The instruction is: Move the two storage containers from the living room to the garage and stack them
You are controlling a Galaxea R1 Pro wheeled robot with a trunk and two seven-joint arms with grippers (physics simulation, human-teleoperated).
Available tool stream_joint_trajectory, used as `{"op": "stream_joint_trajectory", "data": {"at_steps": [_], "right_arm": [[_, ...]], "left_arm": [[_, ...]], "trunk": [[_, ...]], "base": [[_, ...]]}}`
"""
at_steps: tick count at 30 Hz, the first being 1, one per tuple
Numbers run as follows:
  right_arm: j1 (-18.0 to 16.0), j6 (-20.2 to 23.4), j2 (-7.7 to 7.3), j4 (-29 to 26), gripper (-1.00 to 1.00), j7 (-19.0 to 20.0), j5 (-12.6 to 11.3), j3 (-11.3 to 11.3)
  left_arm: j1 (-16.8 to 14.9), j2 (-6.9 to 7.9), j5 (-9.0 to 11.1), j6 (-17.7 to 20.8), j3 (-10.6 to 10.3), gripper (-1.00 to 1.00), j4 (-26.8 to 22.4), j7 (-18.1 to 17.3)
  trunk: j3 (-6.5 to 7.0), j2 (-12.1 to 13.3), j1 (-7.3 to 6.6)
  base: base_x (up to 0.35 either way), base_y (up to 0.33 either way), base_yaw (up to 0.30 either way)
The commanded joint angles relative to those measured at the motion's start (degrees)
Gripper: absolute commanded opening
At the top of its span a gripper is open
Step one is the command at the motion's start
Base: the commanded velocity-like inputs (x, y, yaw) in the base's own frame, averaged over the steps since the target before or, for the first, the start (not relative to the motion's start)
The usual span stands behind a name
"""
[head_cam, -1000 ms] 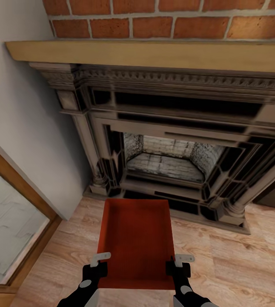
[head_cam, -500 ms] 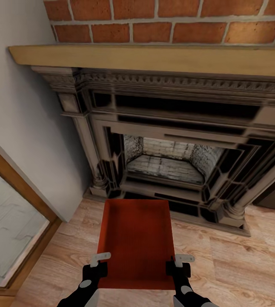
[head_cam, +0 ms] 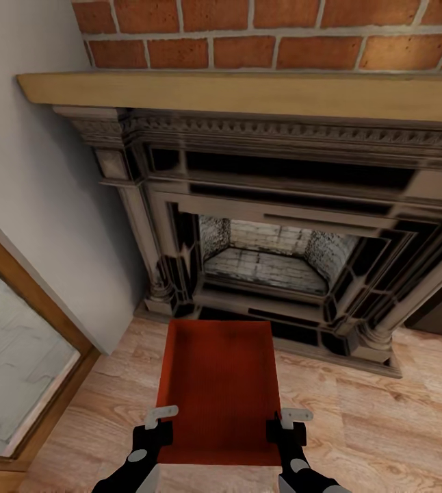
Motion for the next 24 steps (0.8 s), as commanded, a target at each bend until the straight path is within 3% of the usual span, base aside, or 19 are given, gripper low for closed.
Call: {"op": "stream_joint_trajectory", "data": {"at_steps": [1, 18, 24], "right_arm": [[-0.1, -0.6, 0.02, -0.1, -1.00, -1.6, 0.0, 3.3], [-0.1, -0.7, -0.03, -0.1, -1.00, -1.5, 0.0, 3.3], [-0.1, -0.9, 0.02, -0.1, -1.00, -1.6, 0.0, 3.3]], "left_arm": [[0.0, -0.05, 1.3, 1.7, -1.0, -1.00, 0.3, 0.8], [0.0, -0.01, 1.3, 1.6, -0.9, -1.00, 0.3, 0.8], [0.0, -0.01, 1.2, 1.6, -1.0, -1.00, 0.3, 0.7]], "trunk": [[-0.03, 0.0, -0.03], [-0.03, 0.0, -0.03], [-0.03, 0.0, -0.03]], "base": [[-0.268, 0.000, 0.000], [-0.331, 0.000, 0.000], [-0.138, 0.000, 0.000]]}}
